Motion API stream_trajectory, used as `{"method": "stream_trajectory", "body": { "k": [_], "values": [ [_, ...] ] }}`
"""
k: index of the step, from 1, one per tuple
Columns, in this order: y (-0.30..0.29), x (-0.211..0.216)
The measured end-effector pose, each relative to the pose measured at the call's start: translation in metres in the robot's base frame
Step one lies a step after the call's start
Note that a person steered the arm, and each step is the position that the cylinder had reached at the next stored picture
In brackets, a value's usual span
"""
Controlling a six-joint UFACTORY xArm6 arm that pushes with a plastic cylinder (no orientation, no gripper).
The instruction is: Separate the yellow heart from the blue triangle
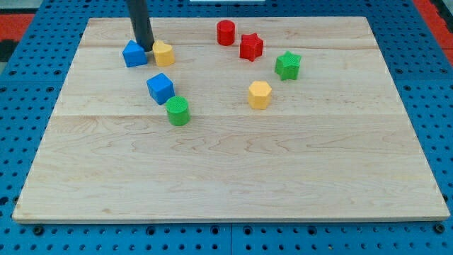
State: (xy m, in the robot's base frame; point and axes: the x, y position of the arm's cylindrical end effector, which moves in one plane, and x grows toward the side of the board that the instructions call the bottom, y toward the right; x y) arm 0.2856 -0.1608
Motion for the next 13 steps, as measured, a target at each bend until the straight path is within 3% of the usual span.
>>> {"method": "stream_trajectory", "body": {
  "k": [1, 4, 5, 8, 10, 12, 13],
  "values": [
    [0.005, 0.015],
    [0.069, -0.019],
    [0.086, 0.024],
    [0.116, 0.067],
    [0.125, 0.072],
    [0.083, 0.078],
    [0.104, 0.089]
  ]
}}
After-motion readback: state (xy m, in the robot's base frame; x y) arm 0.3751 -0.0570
